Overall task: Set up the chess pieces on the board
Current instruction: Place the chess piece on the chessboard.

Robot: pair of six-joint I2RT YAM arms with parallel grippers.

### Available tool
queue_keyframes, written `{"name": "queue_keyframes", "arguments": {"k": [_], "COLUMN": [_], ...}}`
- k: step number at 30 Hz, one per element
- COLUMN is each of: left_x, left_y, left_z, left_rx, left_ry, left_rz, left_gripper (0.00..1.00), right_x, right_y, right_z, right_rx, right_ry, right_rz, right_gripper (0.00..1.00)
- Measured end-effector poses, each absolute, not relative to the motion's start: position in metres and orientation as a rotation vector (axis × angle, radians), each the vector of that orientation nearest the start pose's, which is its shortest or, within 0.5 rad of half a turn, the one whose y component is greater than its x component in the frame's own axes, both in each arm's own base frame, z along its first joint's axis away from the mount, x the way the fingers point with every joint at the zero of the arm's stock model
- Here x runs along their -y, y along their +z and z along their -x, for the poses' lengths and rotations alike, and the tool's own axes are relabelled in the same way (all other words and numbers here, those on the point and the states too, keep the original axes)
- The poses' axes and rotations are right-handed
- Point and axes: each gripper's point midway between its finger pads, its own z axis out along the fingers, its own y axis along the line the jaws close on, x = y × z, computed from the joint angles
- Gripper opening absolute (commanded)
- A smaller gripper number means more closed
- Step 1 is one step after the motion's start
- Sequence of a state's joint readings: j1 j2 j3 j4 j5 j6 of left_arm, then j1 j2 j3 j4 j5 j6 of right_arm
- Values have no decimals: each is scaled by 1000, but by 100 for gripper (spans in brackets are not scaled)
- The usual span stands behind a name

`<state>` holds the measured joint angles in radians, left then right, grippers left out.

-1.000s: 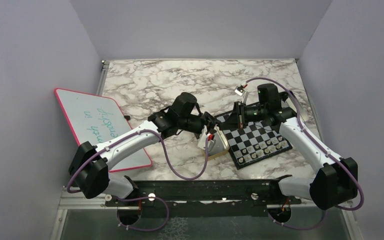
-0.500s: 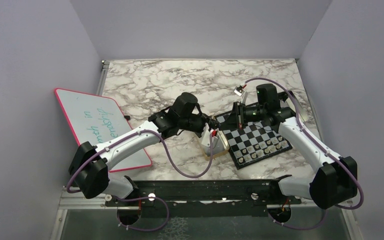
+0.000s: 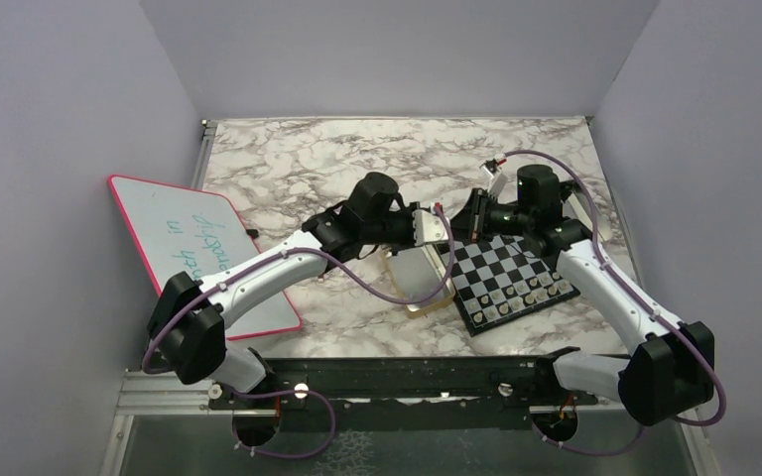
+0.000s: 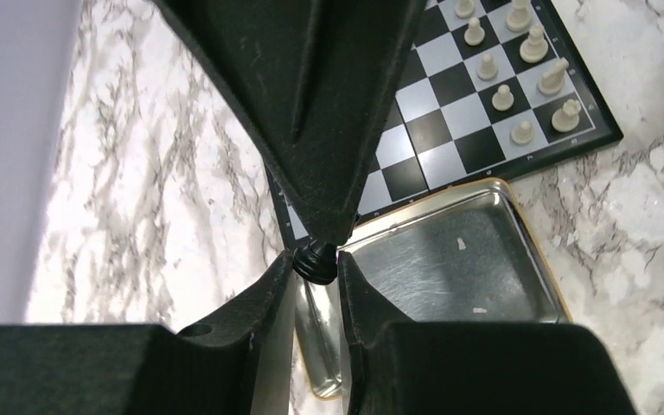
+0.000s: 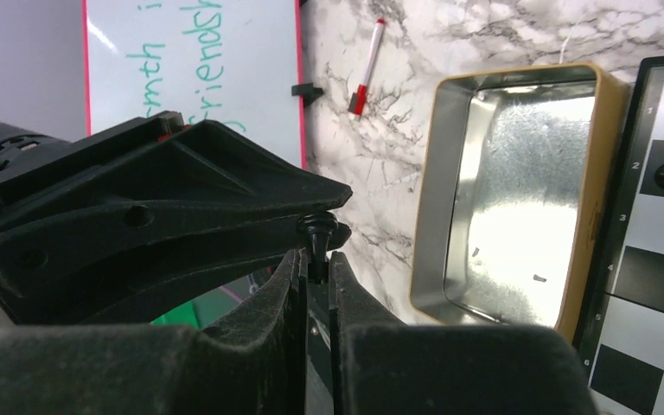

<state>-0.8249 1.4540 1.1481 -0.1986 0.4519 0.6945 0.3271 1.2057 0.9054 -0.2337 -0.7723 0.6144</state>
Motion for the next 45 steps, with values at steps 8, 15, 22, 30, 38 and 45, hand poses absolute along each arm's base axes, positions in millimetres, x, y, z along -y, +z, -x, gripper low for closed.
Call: {"name": "queue_keyframes", "arguments": {"k": [8, 15, 22, 30, 38, 45], "left_x": [362, 367, 370, 369, 350, 316], "left_y": [211, 213, 212, 209, 199, 210], "left_z": [-267, -271, -273, -272, -272, -288], "left_rx": [-1498, -1607, -1674, -1695, -1741, -1766], "left_ry": [-638, -716, -755, -749, -712, -690], "left_rz": [-1421, -1300, -1235, -1227, -1210, -1104], "left_gripper": [7, 12, 50, 69, 98, 99], "right_x": [-227, -222, -222, -215, -198, -184], "right_y": [225, 228, 228, 245, 236, 215], "right_z": [-272, -280, -286, -310, -338, -363], "right_rx": [-2205, -2176, -2170, -2114, -2154, -2267], "right_ry": [1253, 1192, 1178, 1065, 863, 667], "right_rz": [91, 82, 74, 53, 26, 23], "right_gripper": [16, 13, 12, 12, 11, 10]}}
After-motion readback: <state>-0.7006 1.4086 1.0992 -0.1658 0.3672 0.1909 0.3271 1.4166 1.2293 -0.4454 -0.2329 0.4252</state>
